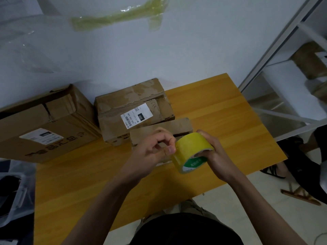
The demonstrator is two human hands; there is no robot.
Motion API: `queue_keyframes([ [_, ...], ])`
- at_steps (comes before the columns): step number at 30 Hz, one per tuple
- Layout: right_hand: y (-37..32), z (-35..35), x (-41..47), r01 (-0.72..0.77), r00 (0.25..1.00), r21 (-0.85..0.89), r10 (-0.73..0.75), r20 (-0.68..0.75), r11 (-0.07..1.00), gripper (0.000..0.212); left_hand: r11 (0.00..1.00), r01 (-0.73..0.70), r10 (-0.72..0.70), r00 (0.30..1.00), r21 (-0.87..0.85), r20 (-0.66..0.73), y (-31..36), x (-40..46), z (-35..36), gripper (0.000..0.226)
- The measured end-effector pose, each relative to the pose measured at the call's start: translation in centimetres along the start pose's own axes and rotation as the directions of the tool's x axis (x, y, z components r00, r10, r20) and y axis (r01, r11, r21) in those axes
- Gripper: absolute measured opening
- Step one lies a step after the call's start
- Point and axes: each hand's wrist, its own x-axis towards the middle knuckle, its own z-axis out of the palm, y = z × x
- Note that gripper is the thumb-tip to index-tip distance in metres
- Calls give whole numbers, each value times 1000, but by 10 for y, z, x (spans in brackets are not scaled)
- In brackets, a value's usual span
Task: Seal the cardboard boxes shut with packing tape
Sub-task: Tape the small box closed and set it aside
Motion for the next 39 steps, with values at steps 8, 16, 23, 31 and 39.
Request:
queue_keyframes([
  [8, 15, 10, 10, 20, 996, 42, -16, -88, 999, 35, 994, -78, 85, 992, 81, -98, -11, 1, 6, 22],
  [16, 23, 19, 10, -22, 984, -70, 10, -176, 997, 19, 995, -73, 89, 962, 71, -257, -26, -10, 11, 15],
  [23, 10, 18, 5, 96, 979, -234, -134, -155, 968, 16, 994, 27, 8, 952, 110, -306, -24, -9, 10, 13],
  [31, 5, 18, 7, 160, 946, -392, -255, -201, 906, 9, 978, -34, 115, 910, 205, -398, -16, 0, 9, 5],
  [39, 0, 18, 4, 64, 958, -117, -94, -273, 991, 8, 972, -123, 188, 919, 202, -346, -5, 5, 17, 5],
])
